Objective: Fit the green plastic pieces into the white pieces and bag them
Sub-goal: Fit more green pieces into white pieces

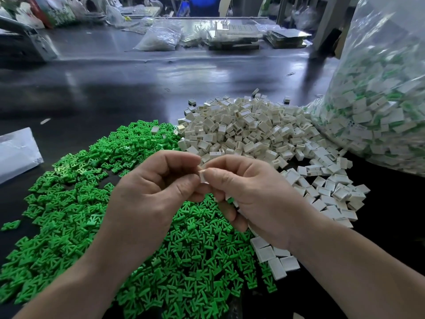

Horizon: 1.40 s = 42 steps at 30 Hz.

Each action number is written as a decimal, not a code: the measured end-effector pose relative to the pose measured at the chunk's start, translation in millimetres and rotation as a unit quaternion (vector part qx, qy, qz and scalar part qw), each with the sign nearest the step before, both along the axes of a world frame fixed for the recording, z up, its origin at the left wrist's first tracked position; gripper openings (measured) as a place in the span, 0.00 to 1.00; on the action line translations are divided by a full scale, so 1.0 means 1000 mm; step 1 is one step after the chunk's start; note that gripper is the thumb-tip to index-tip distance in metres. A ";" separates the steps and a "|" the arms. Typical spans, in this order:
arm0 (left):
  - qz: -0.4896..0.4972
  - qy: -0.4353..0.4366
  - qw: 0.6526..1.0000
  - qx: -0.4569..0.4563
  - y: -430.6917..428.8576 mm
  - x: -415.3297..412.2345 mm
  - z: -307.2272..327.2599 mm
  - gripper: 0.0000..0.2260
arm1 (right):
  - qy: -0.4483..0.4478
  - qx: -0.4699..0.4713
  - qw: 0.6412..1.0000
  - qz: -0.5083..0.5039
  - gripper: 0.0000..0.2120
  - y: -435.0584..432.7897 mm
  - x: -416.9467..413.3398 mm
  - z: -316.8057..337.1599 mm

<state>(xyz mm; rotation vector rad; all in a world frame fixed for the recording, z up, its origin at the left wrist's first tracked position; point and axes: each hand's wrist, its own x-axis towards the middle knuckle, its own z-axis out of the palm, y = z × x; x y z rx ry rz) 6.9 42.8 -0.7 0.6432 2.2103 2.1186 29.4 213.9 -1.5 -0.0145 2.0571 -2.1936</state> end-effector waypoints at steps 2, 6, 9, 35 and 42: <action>-0.007 0.025 0.998 -0.050 -0.005 0.002 0.003 0.09 | 0.001 -0.029 0.999 -0.014 0.07 0.002 0.000 0.004; 0.015 0.186 0.863 -0.469 -0.030 0.002 0.008 0.28 | -0.049 -0.135 0.989 -0.027 0.12 0.011 -0.004 0.012; 0.004 0.161 0.741 -0.652 -0.035 0.004 0.010 0.44 | -0.075 -0.162 0.983 -0.037 0.09 0.015 -0.005 0.011; 0.029 0.007 0.995 -0.097 -0.016 -0.009 -0.007 0.07 | -0.090 -0.099 0.991 -0.002 0.11 0.009 -0.002 0.008; -0.021 -0.010 1.000 0.006 -0.012 -0.005 -0.008 0.08 | -0.104 -0.115 0.988 0.028 0.08 0.000 0.002 0.007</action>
